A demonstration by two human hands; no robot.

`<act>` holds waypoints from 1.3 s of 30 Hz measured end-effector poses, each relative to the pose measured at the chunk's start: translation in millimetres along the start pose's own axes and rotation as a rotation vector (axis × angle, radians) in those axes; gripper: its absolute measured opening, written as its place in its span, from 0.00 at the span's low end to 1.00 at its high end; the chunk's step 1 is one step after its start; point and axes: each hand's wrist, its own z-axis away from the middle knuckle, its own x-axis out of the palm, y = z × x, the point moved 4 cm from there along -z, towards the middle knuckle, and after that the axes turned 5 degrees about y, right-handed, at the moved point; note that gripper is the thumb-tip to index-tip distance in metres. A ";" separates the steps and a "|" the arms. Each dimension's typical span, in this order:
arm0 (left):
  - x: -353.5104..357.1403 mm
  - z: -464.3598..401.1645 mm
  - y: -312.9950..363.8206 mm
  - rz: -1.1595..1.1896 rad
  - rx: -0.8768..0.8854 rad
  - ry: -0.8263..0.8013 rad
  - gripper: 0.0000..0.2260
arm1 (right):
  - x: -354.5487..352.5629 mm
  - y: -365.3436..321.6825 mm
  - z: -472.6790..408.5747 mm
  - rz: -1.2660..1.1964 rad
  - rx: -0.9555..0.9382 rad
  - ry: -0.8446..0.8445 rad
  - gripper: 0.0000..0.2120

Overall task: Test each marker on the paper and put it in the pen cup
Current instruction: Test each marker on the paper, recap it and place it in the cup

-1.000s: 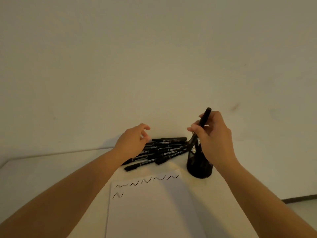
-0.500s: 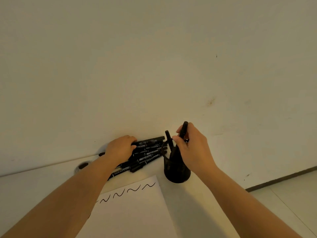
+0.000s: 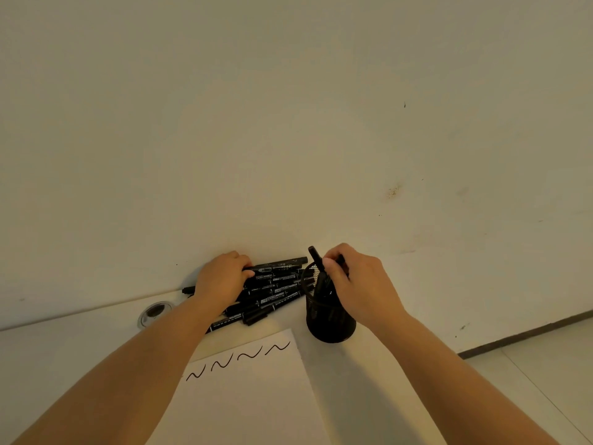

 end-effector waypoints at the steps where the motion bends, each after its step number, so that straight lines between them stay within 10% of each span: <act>1: -3.6 3.5 -1.4 0.006 -0.011 0.028 0.11 | 1.2 0.0 -0.3 0.018 0.008 -0.019 0.05; 7: -25.9 40.3 -10.6 0.051 -0.039 0.134 0.11 | -3.1 -10.4 1.4 0.057 0.010 -0.057 0.04; 13: -63.0 86.7 -14.1 0.240 -0.102 0.189 0.10 | -17.9 -57.7 41.2 0.019 -0.296 0.405 0.07; 19: -89.9 153.0 -0.8 0.687 -0.138 0.140 0.10 | 61.6 -78.6 86.0 -0.397 0.228 -0.233 0.03; 24: -95.4 198.0 -1.5 0.572 0.011 0.019 0.10 | 87.3 -91.7 110.6 -0.810 0.506 -0.286 0.10; 33: -110.5 243.8 -2.7 0.008 0.262 0.280 0.16 | 117.4 -103.1 144.6 -1.087 0.735 -0.403 0.14; 39: -106.5 248.5 -12.0 0.341 0.050 0.039 0.12 | 117.8 -103.4 137.4 -1.076 0.639 -0.431 0.19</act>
